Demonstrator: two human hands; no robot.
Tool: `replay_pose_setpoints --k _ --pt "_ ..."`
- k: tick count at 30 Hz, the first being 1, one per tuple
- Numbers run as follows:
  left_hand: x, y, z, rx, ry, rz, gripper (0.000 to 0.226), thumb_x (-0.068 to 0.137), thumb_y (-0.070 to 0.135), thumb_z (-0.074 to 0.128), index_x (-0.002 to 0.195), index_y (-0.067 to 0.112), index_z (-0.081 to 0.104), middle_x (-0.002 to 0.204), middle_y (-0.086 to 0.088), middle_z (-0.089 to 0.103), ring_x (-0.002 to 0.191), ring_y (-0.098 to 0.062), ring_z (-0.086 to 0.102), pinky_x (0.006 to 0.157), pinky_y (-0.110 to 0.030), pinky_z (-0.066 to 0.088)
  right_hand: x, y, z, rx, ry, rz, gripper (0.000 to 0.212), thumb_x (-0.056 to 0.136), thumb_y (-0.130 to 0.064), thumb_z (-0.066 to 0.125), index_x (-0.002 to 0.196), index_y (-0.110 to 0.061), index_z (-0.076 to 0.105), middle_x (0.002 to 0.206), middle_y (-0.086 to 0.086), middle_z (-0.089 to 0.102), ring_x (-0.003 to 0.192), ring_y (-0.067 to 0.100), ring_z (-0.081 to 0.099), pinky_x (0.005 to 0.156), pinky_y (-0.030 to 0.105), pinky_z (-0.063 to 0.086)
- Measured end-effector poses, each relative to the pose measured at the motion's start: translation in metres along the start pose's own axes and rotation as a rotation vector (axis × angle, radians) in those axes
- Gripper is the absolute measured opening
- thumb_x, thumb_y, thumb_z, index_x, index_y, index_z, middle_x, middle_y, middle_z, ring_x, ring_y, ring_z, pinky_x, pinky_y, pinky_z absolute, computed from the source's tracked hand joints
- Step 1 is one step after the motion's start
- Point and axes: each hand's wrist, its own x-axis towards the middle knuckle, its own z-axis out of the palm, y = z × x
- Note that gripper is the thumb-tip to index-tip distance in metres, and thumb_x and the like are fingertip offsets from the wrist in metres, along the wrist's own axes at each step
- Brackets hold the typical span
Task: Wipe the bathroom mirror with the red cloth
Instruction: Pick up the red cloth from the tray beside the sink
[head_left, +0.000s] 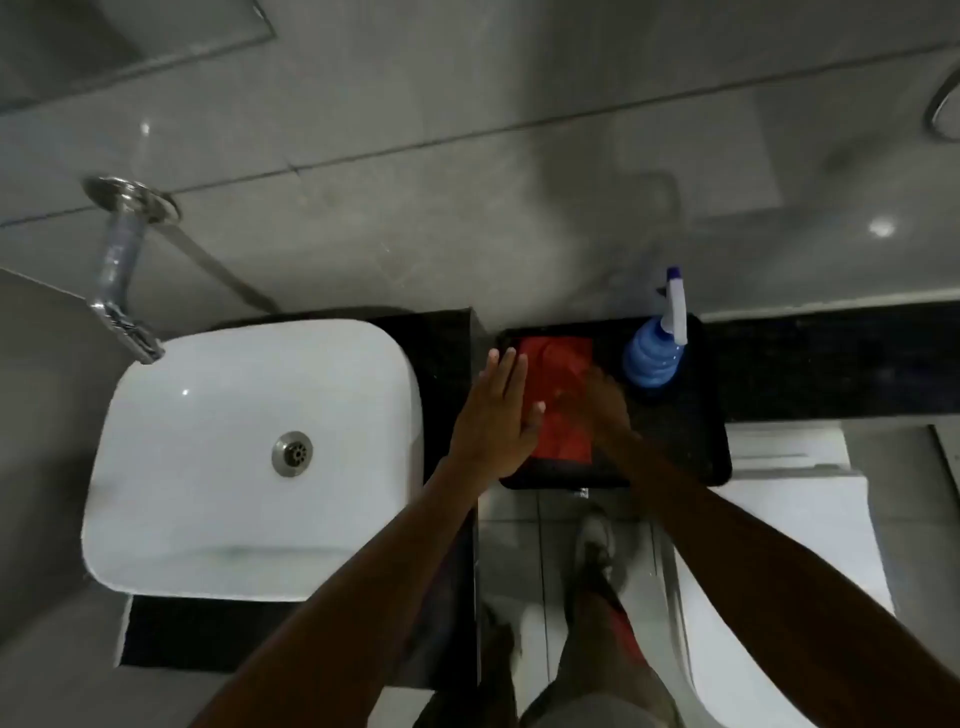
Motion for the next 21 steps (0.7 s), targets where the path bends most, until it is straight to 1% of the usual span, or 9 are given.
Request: replay_pose_setpoints --k 2,3,5,7,10,14,15,18,21 --pt "0.009 -0.004 0.009 0.034 -0.055 -0.045 0.071 0.11 0.042 0.036 0.166 0.007 0.009 0.176 -0.012 0.002 0.163 -0.028 -0.008 0.134 -0.041 0.004 0.009 -0.001 0.012 0.081 0.068 0.188 0.094 0.094 -0.049 0.065 0.16 -0.003 0.018 0.165 0.022 0.025 0.152 0.041 0.028 0.122 0.051 0.03" --pt "0.011 -0.008 0.014 0.048 -0.088 -0.071 0.071 0.111 0.042 0.036 0.166 0.007 0.008 0.176 -0.013 0.002 0.163 -0.029 -0.008 0.133 -0.04 0.003 0.012 -0.004 0.02 0.105 0.113 0.241 0.1 0.09 -0.054 0.067 0.16 -0.004 0.016 0.166 0.021 0.023 0.152 0.041 0.027 0.121 0.053 0.029" --pt "0.012 -0.016 0.022 0.041 -0.124 -0.093 0.07 0.111 0.042 0.035 0.165 0.007 0.009 0.176 -0.013 0.003 0.163 -0.029 -0.008 0.133 -0.04 0.003 0.018 -0.014 0.036 0.115 0.197 0.281 0.11 0.082 -0.06 0.074 0.158 -0.003 0.02 0.163 0.022 0.029 0.15 0.041 0.032 0.119 0.053 0.031" --pt "0.007 -0.022 0.026 0.001 -0.121 -0.098 0.069 0.111 0.041 0.036 0.165 0.006 0.013 0.175 -0.013 0.005 0.163 -0.028 -0.007 0.133 -0.041 0.005 0.027 -0.022 0.049 0.167 0.225 0.325 0.114 0.074 -0.062 0.081 0.153 -0.001 0.027 0.157 0.022 0.039 0.145 0.039 0.041 0.117 0.05 0.035" --pt "0.003 -0.03 0.023 -0.049 -0.065 -0.095 0.066 0.111 0.037 0.039 0.165 0.005 0.018 0.175 -0.013 0.01 0.163 -0.027 -0.005 0.133 -0.04 0.007 0.038 -0.028 0.053 0.177 0.196 0.302 0.095 0.075 -0.057 0.082 0.142 -0.002 0.043 0.145 0.021 0.054 0.135 0.039 0.052 0.112 0.047 0.043" --pt "-0.001 -0.036 0.02 -0.128 -0.026 -0.102 0.064 0.111 0.036 0.04 0.164 0.006 0.02 0.175 -0.012 0.012 0.163 -0.026 -0.004 0.133 -0.04 0.011 0.041 -0.031 0.05 0.122 0.204 0.194 0.078 0.081 -0.042 0.079 0.141 -0.002 0.049 0.144 0.022 0.05 0.127 0.042 0.057 0.1 0.047 0.05" --pt "-0.001 -0.037 0.02 -0.155 -0.024 -0.111 0.064 0.111 0.036 0.04 0.164 0.007 0.019 0.175 -0.011 0.011 0.163 -0.025 -0.004 0.132 -0.04 0.012 0.04 -0.033 0.048 0.134 0.196 0.172 0.071 0.081 -0.037 0.079 0.138 -0.003 0.052 0.142 0.021 0.053 0.123 0.041 0.06 0.097 0.045 0.052" --pt "-0.001 -0.037 0.016 -0.294 -0.046 -0.168 0.065 0.111 0.037 0.04 0.165 0.012 0.015 0.176 -0.006 0.008 0.163 -0.02 -0.007 0.129 -0.039 0.013 0.034 -0.042 0.038 0.276 0.133 0.184 0.055 0.083 -0.025 0.074 0.132 -0.004 0.061 0.132 0.02 0.065 0.119 0.037 0.065 0.096 0.04 0.055" --pt "-0.006 -0.029 0.0 -0.581 -0.052 -0.247 0.063 0.111 0.039 0.041 0.166 0.022 0.015 0.176 -0.001 0.004 0.162 -0.014 -0.007 0.13 -0.04 0.011 0.01 -0.063 0.018 0.459 0.118 0.217 0.054 0.081 -0.02 0.072 0.133 -0.006 0.06 0.13 0.019 0.066 0.116 0.037 0.066 0.096 0.043 0.058"
